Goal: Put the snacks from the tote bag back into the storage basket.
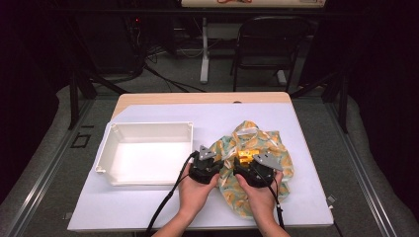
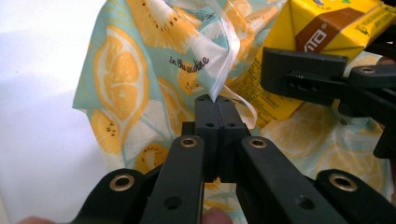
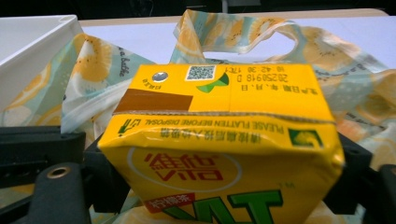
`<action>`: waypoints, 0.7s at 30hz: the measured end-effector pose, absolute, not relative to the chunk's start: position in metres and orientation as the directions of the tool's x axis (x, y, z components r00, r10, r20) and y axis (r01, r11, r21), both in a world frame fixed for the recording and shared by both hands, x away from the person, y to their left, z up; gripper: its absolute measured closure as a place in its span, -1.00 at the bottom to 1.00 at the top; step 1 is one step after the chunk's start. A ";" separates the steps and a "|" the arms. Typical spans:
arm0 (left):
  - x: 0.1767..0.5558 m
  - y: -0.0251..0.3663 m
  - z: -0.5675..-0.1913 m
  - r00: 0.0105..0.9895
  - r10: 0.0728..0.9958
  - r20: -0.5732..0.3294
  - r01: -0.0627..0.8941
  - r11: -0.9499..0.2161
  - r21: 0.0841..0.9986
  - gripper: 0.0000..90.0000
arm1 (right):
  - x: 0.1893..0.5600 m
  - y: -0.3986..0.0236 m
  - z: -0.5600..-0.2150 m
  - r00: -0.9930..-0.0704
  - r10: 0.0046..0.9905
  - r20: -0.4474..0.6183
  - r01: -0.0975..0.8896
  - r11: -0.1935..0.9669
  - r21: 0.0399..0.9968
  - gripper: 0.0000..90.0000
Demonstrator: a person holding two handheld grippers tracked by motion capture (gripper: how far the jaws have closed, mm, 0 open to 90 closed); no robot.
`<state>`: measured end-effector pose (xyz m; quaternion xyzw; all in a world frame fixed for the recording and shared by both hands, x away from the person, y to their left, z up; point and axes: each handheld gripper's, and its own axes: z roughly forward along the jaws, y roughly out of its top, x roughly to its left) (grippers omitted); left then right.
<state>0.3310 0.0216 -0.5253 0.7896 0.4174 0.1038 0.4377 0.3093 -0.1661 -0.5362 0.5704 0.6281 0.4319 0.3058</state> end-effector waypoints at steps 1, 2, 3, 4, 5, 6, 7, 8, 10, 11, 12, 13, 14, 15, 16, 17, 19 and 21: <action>0.331 0.022 -0.526 0.633 0.748 -0.201 0.567 -0.271 0.778 1.00 | 0.308 -0.167 -0.535 -0.158 0.982 0.103 0.433 -0.024 0.901 -0.41; 0.331 0.021 -0.526 0.630 0.749 -0.203 0.568 -0.266 0.779 1.00 | 0.308 -0.169 -0.535 -0.165 0.981 0.106 0.436 -0.024 0.900 -0.40; 0.331 0.020 -0.526 0.631 0.748 -0.206 0.568 -0.265 0.779 1.00 | 0.308 -0.170 -0.535 -0.169 0.979 0.111 0.436 -0.026 0.900 -0.39; 0.331 0.020 -0.526 0.632 0.748 -0.203 0.568 -0.268 0.778 1.00 | 0.308 -0.171 -0.535 -0.174 0.978 0.112 0.434 -0.026 0.901 -0.38; 0.331 0.020 -0.526 0.633 0.748 -0.202 0.567 -0.270 0.778 1.00 | 0.308 -0.171 -0.534 -0.178 0.978 0.108 0.435 -0.020 0.900 -0.38; 0.331 0.020 -0.526 0.634 0.747 -0.202 0.567 -0.271 0.778 1.00 | 0.308 -0.172 -0.534 -0.181 0.978 0.106 0.435 -0.017 0.900 -0.37; 0.331 0.019 -0.526 0.634 0.746 -0.204 0.568 -0.270 0.777 0.99 | 0.308 -0.172 -0.534 -0.183 0.977 0.106 0.436 -0.016 0.900 -0.37; 0.331 0.019 -0.526 0.636 0.745 -0.202 0.566 -0.272 0.778 0.99 | 0.308 -0.173 -0.534 -0.184 0.977 0.110 0.438 -0.018 0.899 -0.36; 0.330 0.020 -0.526 0.635 0.745 -0.202 0.560 -0.266 0.784 0.97 | 0.308 -0.175 -0.532 -0.191 0.974 0.122 0.444 -0.026 0.896 -0.36; 0.330 0.021 -0.525 0.635 0.746 -0.201 0.553 -0.257 0.792 0.93 | 0.308 -0.176 -0.532 -0.198 0.971 0.130 0.448 -0.028 0.894 -0.35; 0.329 0.022 -0.524 0.636 0.745 -0.201 0.547 -0.251 0.799 0.87 | 0.308 -0.177 -0.531 -0.197 0.971 0.136 0.447 -0.034 0.894 -0.35; 0.328 0.023 -0.524 0.640 0.743 -0.196 0.536 -0.250 0.806 0.83 | 0.308 -0.178 -0.530 -0.201 0.970 0.138 0.451 -0.034 0.892 -0.35; 0.327 0.025 -0.522 0.642 0.742 -0.195 0.530 -0.245 0.812 0.78 | 0.307 -0.179 -0.529 -0.201 0.969 0.146 0.448 -0.041 0.893 -0.35; 0.326 0.026 -0.521 0.644 0.739 -0.199 0.520 -0.232 0.822 0.72 | 0.307 -0.180 -0.527 -0.207 0.968 0.144 0.446 -0.038 0.894 -0.35; 0.325 0.028 -0.519 0.647 0.737 -0.197 0.514 -0.231 0.826 0.65 | 0.306 -0.180 -0.524 -0.213 0.967 0.139 0.443 -0.031 0.896 -0.35; 0.325 0.029 -0.518 0.643 0.740 -0.196 0.512 -0.225 0.829 0.58 | 0.305 -0.180 -0.522 -0.214 0.968 0.134 0.434 -0.029 0.901 -0.35; 0.322 0.033 -0.514 0.642 0.741 -0.196 0.502 -0.212 0.839 0.46 | 0.304 -0.180 -0.518 -0.224 0.966 0.128 0.419 -0.023 0.908 -0.35; 0.319 0.037 -0.510 0.634 0.757 -0.159 0.473 -0.217 0.854 0.37 | 0.302 -0.180 -0.512 -0.234 0.966 0.111 0.404 -0.007 0.915 -0.35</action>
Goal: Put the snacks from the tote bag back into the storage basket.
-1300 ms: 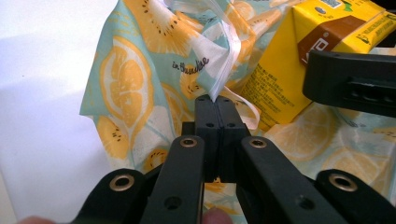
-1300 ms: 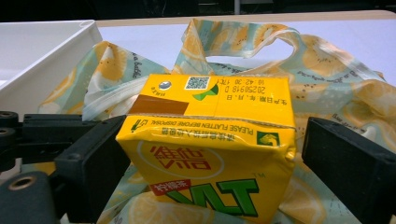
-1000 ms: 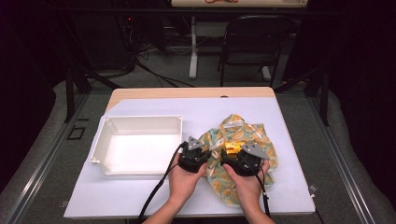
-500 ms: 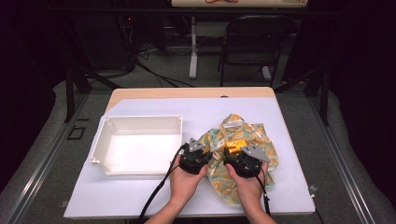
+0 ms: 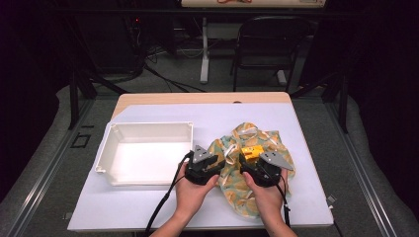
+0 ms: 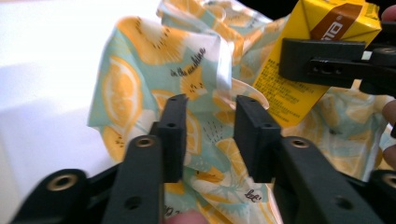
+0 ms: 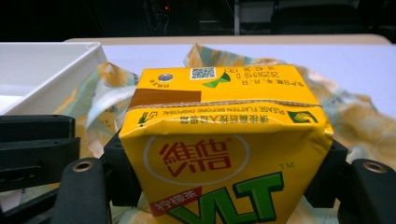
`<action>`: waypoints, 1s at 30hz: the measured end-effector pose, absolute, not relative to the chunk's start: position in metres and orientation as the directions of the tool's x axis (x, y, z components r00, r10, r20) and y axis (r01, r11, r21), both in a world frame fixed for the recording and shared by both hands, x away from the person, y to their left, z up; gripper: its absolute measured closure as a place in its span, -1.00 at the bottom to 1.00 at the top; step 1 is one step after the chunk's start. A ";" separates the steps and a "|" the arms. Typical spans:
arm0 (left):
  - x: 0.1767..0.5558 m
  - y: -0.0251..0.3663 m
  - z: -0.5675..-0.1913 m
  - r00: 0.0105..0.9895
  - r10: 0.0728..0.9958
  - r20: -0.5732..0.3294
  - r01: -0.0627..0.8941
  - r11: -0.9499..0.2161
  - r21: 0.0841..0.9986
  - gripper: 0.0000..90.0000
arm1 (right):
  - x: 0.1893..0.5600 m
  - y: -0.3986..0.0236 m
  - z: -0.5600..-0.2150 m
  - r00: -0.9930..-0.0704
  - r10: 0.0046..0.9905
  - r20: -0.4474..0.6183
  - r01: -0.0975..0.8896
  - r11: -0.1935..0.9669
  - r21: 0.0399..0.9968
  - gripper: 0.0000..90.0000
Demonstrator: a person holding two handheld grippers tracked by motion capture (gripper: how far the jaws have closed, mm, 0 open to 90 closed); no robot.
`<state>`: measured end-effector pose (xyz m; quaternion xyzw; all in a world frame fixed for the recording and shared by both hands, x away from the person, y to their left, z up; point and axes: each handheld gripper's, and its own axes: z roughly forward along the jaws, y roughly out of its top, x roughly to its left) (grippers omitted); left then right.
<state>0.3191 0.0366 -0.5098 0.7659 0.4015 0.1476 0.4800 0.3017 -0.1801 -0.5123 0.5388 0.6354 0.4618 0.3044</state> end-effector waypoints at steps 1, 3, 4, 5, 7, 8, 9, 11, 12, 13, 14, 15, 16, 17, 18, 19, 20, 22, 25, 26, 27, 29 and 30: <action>0.318 0.039 -0.507 0.638 0.757 -0.144 0.455 -0.220 0.863 0.28 | 0.301 -0.180 -0.510 -0.240 0.966 0.099 0.397 0.005 0.918 -0.35; 0.315 0.045 -0.503 0.640 0.758 -0.128 0.432 -0.216 0.876 0.15 | 0.299 -0.182 -0.506 -0.253 0.963 0.092 0.395 0.016 0.919 -0.35; 0.313 0.049 -0.501 0.639 0.758 -0.127 0.425 -0.210 0.881 0.10 | 0.299 -0.182 -0.504 -0.255 0.962 0.099 0.390 0.009 0.921 -0.35; 0.312 0.052 -0.500 0.639 0.758 -0.133 0.422 -0.200 0.884 0.03 | 0.298 -0.183 -0.501 -0.260 0.961 0.097 0.392 0.013 0.920 -0.35; 0.310 0.059 -0.498 0.637 0.758 -0.139 0.419 -0.189 0.888 -0.08 | 0.297 -0.185 -0.498 -0.263 0.960 0.096 0.385 0.013 0.923 -0.34; 0.310 0.061 -0.499 0.646 0.749 -0.147 0.423 -0.191 0.886 -0.12 | 0.297 -0.187 -0.496 -0.265 0.960 0.095 0.380 0.014 0.925 -0.35; 0.310 0.063 -0.499 0.658 0.738 -0.152 0.426 -0.198 0.883 -0.18 | 0.297 -0.188 -0.494 -0.270 0.958 0.093 0.382 0.018 0.924 -0.34; 0.307 0.067 -0.501 0.678 0.718 -0.156 0.418 -0.202 0.886 -0.28 | 0.297 -0.192 -0.491 -0.277 0.956 0.094 0.378 0.018 0.925 -0.34; 0.306 0.069 -0.502 0.684 0.713 -0.154 0.413 -0.204 0.888 -0.34 | 0.297 -0.193 -0.490 -0.283 0.955 0.091 0.376 0.023 0.926 -0.34; 0.304 0.069 -0.502 0.685 0.713 -0.153 0.405 -0.198 0.892 -0.40 | 0.297 -0.194 -0.489 -0.285 0.954 0.093 0.370 0.020 0.929 -0.34; 0.303 0.070 -0.502 0.686 0.711 -0.150 0.399 -0.195 0.896 -0.46 | 0.297 -0.195 -0.487 -0.293 0.952 0.084 0.370 0.032 0.929 -0.34; 0.302 0.070 -0.502 0.686 0.713 -0.149 0.400 -0.198 0.895 -0.53 | 0.297 -0.196 -0.485 -0.293 0.952 0.084 0.365 0.030 0.931 -0.34; 0.302 0.070 -0.502 0.685 0.712 -0.152 0.401 -0.196 0.895 -0.62 | 0.297 -0.197 -0.483 -0.294 0.952 0.081 0.362 0.032 0.932 -0.34; 0.301 0.070 -0.501 0.693 0.704 -0.157 0.402 -0.195 0.895 -0.65 | 0.296 -0.197 -0.481 -0.296 0.952 0.079 0.359 0.034 0.933 -0.34; 0.300 0.070 -0.501 0.699 0.697 -0.158 0.395 -0.193 0.898 -0.65 | 0.296 -0.198 -0.479 -0.295 0.952 0.077 0.351 0.033 0.936 -0.34; 0.299 0.069 -0.501 0.705 0.692 -0.155 0.387 -0.192 0.902 -0.65 | 0.296 -0.200 -0.477 -0.299 0.951 0.075 0.349 0.035 0.936 -0.34; 0.298 0.067 -0.501 0.712 0.685 -0.151 0.379 -0.195 0.904 -0.65 | 0.296 -0.201 -0.475 -0.299 0.951 0.077 0.346 0.033 0.937 -0.34; 0.296 0.063 -0.501 0.732 0.665 -0.146 0.363 -0.200 0.910 -0.63 | 0.295 -0.202 -0.471 -0.302 0.950 0.077 0.336 0.030 0.942 -0.34; 0.292 0.055 -0.501 0.758 0.639 -0.131 0.336 -0.210 0.918 -0.61 | 0.293 -0.203 -0.468 -0.307 0.948 0.081 0.332 0.027 0.943 -0.34; 0.290 0.054 -0.501 0.766 0.630 -0.128 0.330 -0.214 0.919 -0.60 | 0.293 -0.202 -0.468 -0.312 0.946 0.082 0.334 0.029 0.942 -0.34; 0.289 0.053 -0.500 0.773 0.621 -0.128 0.329 -0.221 0.918 -0.60 | 0.292 -0.202 -0.467 -0.319 0.944 0.083 0.333 0.030 0.942 -0.34; 0.287 0.050 -0.499 0.756 0.643 -0.122 0.326 -0.208 0.922 -0.66 | 0.291 -0.200 -0.466 -0.325 0.942 0.084 0.334 0.031 0.942 -0.34; 0.287 0.050 -0.498 0.759 0.638 -0.128 0.326 -0.203 0.923 -0.66 | 0.290 -0.199 -0.466 -0.329 0.940 0.085 0.334 0.031 0.942 -0.34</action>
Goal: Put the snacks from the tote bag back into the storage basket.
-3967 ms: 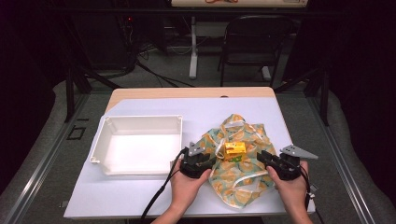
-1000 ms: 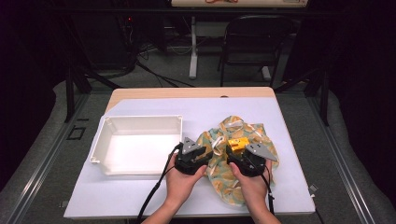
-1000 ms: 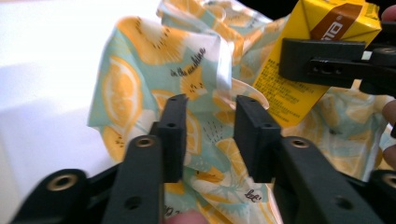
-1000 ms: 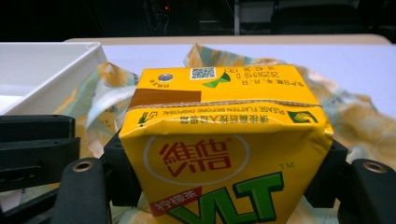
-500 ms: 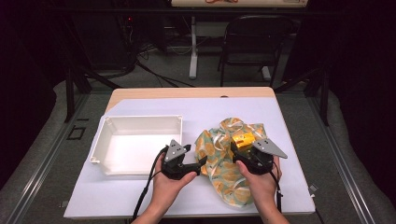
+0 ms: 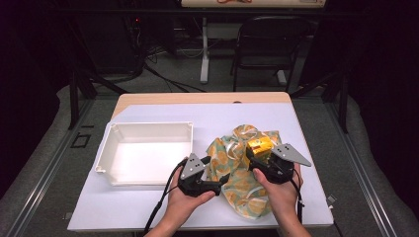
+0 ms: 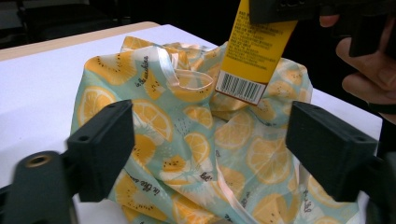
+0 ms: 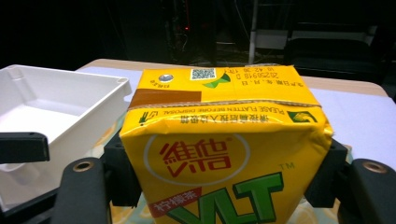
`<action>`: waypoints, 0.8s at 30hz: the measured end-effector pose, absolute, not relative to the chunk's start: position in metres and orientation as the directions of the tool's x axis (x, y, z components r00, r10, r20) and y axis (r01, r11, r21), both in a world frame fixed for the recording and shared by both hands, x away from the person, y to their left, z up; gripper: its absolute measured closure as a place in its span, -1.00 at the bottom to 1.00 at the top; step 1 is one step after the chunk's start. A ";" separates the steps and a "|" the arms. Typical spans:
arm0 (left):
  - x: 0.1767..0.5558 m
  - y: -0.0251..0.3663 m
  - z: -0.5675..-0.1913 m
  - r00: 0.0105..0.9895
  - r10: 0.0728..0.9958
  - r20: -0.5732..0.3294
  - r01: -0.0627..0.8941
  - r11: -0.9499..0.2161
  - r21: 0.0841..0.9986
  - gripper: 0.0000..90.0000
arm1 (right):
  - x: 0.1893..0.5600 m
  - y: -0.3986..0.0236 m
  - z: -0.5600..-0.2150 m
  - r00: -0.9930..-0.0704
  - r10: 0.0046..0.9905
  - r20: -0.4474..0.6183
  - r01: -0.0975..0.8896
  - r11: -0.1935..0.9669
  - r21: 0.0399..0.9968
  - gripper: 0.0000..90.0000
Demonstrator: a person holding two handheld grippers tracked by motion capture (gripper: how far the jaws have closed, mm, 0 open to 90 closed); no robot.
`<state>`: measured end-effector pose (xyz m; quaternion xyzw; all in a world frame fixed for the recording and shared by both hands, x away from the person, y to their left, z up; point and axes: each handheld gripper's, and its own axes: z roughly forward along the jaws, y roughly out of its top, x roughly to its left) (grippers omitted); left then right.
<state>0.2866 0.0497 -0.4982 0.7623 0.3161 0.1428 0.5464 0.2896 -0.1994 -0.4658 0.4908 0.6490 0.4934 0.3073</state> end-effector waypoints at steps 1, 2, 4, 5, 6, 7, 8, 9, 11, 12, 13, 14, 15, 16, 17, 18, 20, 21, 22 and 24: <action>0.287 0.050 -0.498 0.766 0.629 -0.135 0.329 -0.203 0.922 -0.68 | 0.288 -0.199 -0.465 -0.334 0.939 0.086 0.332 0.032 0.943 -0.35; 0.286 0.050 -0.497 0.771 0.622 -0.136 0.333 -0.212 0.919 -0.72 | 0.287 -0.198 -0.464 -0.338 0.937 0.087 0.331 0.032 0.943 -0.35; 0.285 0.049 -0.498 0.767 0.628 -0.134 0.328 -0.203 0.923 -0.72 | 0.285 -0.195 -0.463 -0.348 0.933 0.095 0.328 0.026 0.944 -0.34; 0.284 0.050 -0.497 0.780 0.611 -0.137 0.329 -0.213 0.920 -0.72 | 0.284 -0.194 -0.462 -0.352 0.931 0.097 0.329 0.026 0.944 -0.35; 0.284 0.049 -0.497 0.780 0.613 -0.130 0.321 -0.213 0.923 -0.72 | 0.282 -0.193 -0.461 -0.357 0.929 0.096 0.331 0.030 0.943 -0.35; 0.282 0.047 -0.498 0.775 0.620 -0.124 0.313 -0.206 0.927 -0.72 | 0.281 -0.192 -0.460 -0.362 0.927 0.097 0.326 0.028 0.945 -0.35; 0.282 0.047 -0.497 0.790 0.599 -0.127 0.311 -0.214 0.926 -0.72 | 0.280 -0.191 -0.459 -0.368 0.925 0.095 0.327 0.033 0.945 -0.35; 0.280 0.046 -0.497 0.779 0.617 -0.113 0.303 -0.212 0.929 -0.72 | 0.279 -0.190 -0.458 -0.375 0.922 0.100 0.323 0.028 0.946 -0.35; 0.278 0.044 -0.497 0.785 0.611 -0.099 0.292 -0.224 0.930 -0.74 | 0.276 -0.187 -0.456 -0.384 0.918 0.099 0.322 0.032 0.946 -0.35; 0.277 0.043 -0.497 0.785 0.612 -0.096 0.289 -0.225 0.931 -0.74 | 0.275 -0.185 -0.456 -0.391 0.915 0.100 0.319 0.032 0.947 -0.35; 0.275 0.041 -0.497 0.779 0.622 -0.082 0.285 -0.235 0.929 -0.74 | 0.274 -0.184 -0.455 -0.395 0.913 0.105 0.323 0.031 0.946 -0.35; 0.275 0.040 -0.497 0.792 0.605 -0.076 0.283 -0.255 0.925 -0.76 | 0.273 -0.182 -0.455 -0.400 0.910 0.104 0.319 0.032 0.947 -0.35; 0.274 0.039 -0.497 0.797 0.599 -0.074 0.283 -0.263 0.922 -0.76 | 0.272 -0.181 -0.455 -0.409 0.906 0.106 0.321 0.034 0.946 -0.35; 0.273 0.038 -0.497 0.801 0.594 -0.074 0.282 -0.266 0.922 -0.75 | 0.271 -0.179 -0.454 -0.412 0.905 0.105 0.326 0.038 0.945 -0.35; 0.272 0.036 -0.498 0.797 0.600 -0.069 0.275 -0.257 0.926 -0.75 | 0.270 -0.178 -0.454 -0.419 0.902 0.107 0.325 0.039 0.945 -0.35; 0.272 0.036 -0.498 0.803 0.592 -0.067 0.272 -0.263 0.926 -0.73 | 0.269 -0.176 -0.454 -0.424 0.899 0.107 0.325 0.041 0.945 -0.35; 0.271 0.035 -0.498 0.807 0.586 -0.073 0.274 -0.260 0.926 -0.71 | 0.267 -0.173 -0.454 -0.433 0.894 0.113 0.326 0.039 0.944 -0.35; 0.271 0.034 -0.498 0.803 0.591 -0.076 0.274 -0.253 0.928 -0.69 | 0.266 -0.172 -0.453 -0.436 0.893 0.111 0.327 0.042 0.944 -0.35; 0.270 0.034 -0.499 0.802 0.592 -0.080 0.277 -0.250 0.928 -0.67 | 0.265 -0.171 -0.453 -0.439 0.891 0.112 0.327 0.042 0.944 -0.35; 0.270 0.033 -0.500 0.802 0.592 -0.083 0.281 -0.251 0.926 -0.66 | 0.263 -0.168 -0.453 -0.441 0.890 0.119 0.333 0.039 0.942 -0.35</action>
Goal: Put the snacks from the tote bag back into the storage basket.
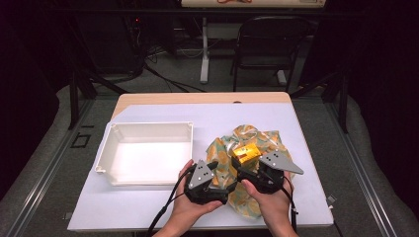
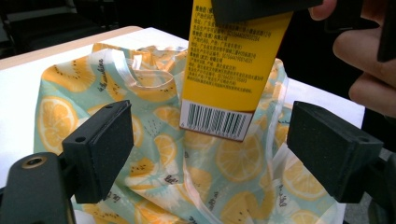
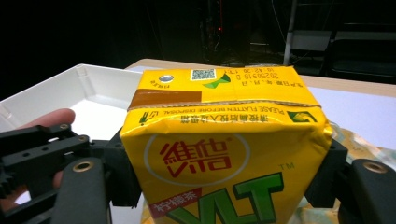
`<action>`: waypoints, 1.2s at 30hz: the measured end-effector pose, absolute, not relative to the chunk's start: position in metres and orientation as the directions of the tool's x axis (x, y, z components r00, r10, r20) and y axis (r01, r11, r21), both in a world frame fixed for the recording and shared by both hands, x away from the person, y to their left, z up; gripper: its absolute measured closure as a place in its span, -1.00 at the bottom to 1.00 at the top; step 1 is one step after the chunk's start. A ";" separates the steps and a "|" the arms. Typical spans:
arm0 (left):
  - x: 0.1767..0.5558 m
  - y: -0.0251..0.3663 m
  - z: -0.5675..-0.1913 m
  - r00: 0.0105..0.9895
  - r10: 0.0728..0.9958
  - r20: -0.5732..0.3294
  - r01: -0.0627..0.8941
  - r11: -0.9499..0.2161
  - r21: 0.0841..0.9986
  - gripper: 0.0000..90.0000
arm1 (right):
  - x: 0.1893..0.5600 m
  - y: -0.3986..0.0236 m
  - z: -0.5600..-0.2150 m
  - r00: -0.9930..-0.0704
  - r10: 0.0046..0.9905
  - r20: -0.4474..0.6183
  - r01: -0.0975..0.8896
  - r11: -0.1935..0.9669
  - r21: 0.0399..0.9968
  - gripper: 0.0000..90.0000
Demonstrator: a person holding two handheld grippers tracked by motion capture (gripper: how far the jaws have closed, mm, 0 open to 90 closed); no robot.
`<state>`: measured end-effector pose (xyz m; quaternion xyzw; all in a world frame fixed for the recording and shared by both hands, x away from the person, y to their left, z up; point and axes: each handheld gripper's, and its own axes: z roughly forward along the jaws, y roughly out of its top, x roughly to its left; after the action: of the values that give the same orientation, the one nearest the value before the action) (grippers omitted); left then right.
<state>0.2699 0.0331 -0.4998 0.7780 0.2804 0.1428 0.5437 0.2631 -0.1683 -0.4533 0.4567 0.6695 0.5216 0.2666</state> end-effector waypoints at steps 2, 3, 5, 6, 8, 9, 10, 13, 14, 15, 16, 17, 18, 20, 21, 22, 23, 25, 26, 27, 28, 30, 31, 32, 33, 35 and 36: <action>0.270 0.032 -0.501 0.801 0.594 -0.079 0.277 -0.251 0.927 -0.66 | 0.262 -0.166 -0.454 -0.445 0.887 0.125 0.338 0.037 0.940 -0.35; 0.270 0.032 -0.502 0.802 0.592 -0.080 0.279 -0.253 0.927 -0.66 | 0.261 -0.164 -0.454 -0.451 0.883 0.131 0.342 0.035 0.939 -0.35; 0.270 0.032 -0.502 0.805 0.587 -0.085 0.282 -0.254 0.925 -0.65 | 0.260 -0.162 -0.454 -0.458 0.879 0.134 0.348 0.038 0.937 -0.35; 0.270 0.032 -0.502 0.806 0.586 -0.085 0.281 -0.252 0.926 -0.64 | 0.260 -0.161 -0.454 -0.460 0.878 0.133 0.346 0.039 0.937 -0.35; 0.270 0.032 -0.503 0.804 0.588 -0.089 0.276 -0.237 0.931 -0.58 | 0.259 -0.159 -0.455 -0.467 0.873 0.136 0.348 0.040 0.937 -0.35; 0.270 0.033 -0.503 0.806 0.584 -0.096 0.279 -0.232 0.932 -0.53 | 0.258 -0.158 -0.455 -0.472 0.871 0.138 0.348 0.040 0.937 -0.35; 0.270 0.032 -0.503 0.796 0.597 -0.096 0.283 -0.228 0.932 -0.51 | 0.258 -0.157 -0.455 -0.472 0.870 0.140 0.348 0.039 0.937 -0.35; 0.271 0.032 -0.504 0.799 0.593 -0.098 0.283 -0.228 0.932 -0.48 | 0.256 -0.154 -0.454 -0.482 0.864 0.144 0.350 0.039 0.936 -0.35; 0.270 0.032 -0.504 0.800 0.593 -0.097 0.282 -0.228 0.932 -0.46 | 0.256 -0.153 -0.454 -0.488 0.862 0.140 0.352 0.047 0.935 -0.35; 0.270 0.032 -0.504 0.801 0.591 -0.098 0.281 -0.227 0.933 -0.45 | 0.255 -0.152 -0.454 -0.490 0.860 0.141 0.351 0.047 0.935 -0.35; 0.270 0.032 -0.504 0.802 0.589 -0.099 0.280 -0.225 0.933 -0.44 | 0.254 -0.151 -0.454 -0.493 0.859 0.140 0.351 0.049 0.935 -0.35; 0.271 0.033 -0.504 0.811 0.575 -0.107 0.282 -0.225 0.933 -0.42 | 0.254 -0.150 -0.454 -0.494 0.858 0.142 0.351 0.048 0.935 -0.35; 0.271 0.033 -0.504 0.811 0.574 -0.111 0.284 -0.222 0.933 -0.40 | 0.253 -0.149 -0.454 -0.499 0.855 0.141 0.350 0.049 0.936 -0.35; 0.272 0.033 -0.505 0.804 0.582 -0.119 0.290 -0.210 0.934 -0.33 | 0.252 -0.147 -0.454 -0.505 0.851 0.141 0.350 0.053 0.935 -0.35; 0.272 0.034 -0.505 0.806 0.578 -0.123 0.291 -0.207 0.934 -0.30 | 0.252 -0.146 -0.454 -0.508 0.850 0.141 0.350 0.054 0.935 -0.35; 0.273 0.035 -0.505 0.817 0.562 -0.131 0.295 -0.212 0.932 -0.28 | 0.252 -0.146 -0.454 -0.511 0.849 0.139 0.349 0.057 0.935 -0.35; 0.274 0.035 -0.506 0.811 0.569 -0.132 0.297 -0.206 0.933 -0.27 | 0.251 -0.145 -0.454 -0.512 0.847 0.139 0.353 0.060 0.934 -0.35; 0.273 0.035 -0.506 0.804 0.579 -0.135 0.301 -0.200 0.933 -0.26 | 0.251 -0.144 -0.454 -0.517 0.844 0.140 0.353 0.061 0.934 -0.35; 0.274 0.035 -0.506 0.804 0.581 -0.128 0.295 -0.202 0.934 -0.25 | 0.251 -0.144 -0.454 -0.519 0.842 0.145 0.358 0.060 0.932 -0.35; 0.273 0.035 -0.506 0.804 0.580 -0.133 0.296 -0.196 0.935 -0.24 | 0.250 -0.143 -0.455 -0.519 0.841 0.151 0.359 0.055 0.932 -0.35; 0.273 0.035 -0.506 0.806 0.577 -0.134 0.295 -0.195 0.935 -0.21 | 0.250 -0.143 -0.455 -0.522 0.839 0.151 0.360 0.057 0.931 -0.35; 0.272 0.035 -0.505 0.807 0.576 -0.130 0.289 -0.195 0.937 -0.17 | 0.250 -0.141 -0.455 -0.523 0.839 0.153 0.360 0.055 0.931 -0.35; 0.272 0.035 -0.505 0.809 0.574 -0.129 0.289 -0.196 0.937 -0.16 | 0.250 -0.141 -0.455 -0.526 0.837 0.151 0.361 0.059 0.931 -0.35; 0.272 0.034 -0.506 0.808 0.575 -0.127 0.288 -0.197 0.937 -0.15 | 0.250 -0.141 -0.455 -0.529 0.835 0.149 0.360 0.062 0.931 -0.35; 0.272 0.035 -0.505 0.816 0.563 -0.132 0.289 -0.201 0.936 -0.14 | 0.249 -0.141 -0.455 -0.531 0.834 0.146 0.361 0.067 0.930 -0.35; 0.272 0.035 -0.505 0.816 0.562 -0.130 0.286 -0.198 0.937 -0.12 | 0.249 -0.140 -0.454 -0.536 0.831 0.150 0.360 0.064 0.931 -0.35; 0.272 0.035 -0.505 0.817 0.561 -0.130 0.285 -0.197 0.938 -0.10 | 0.248 -0.139 -0.454 -0.539 0.829 0.148 0.360 0.067 0.931 -0.35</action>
<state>0.2716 0.0349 -0.5050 0.7641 0.2768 0.1213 0.5700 0.2484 -0.1393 -0.4544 0.4268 0.6964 0.5332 0.2203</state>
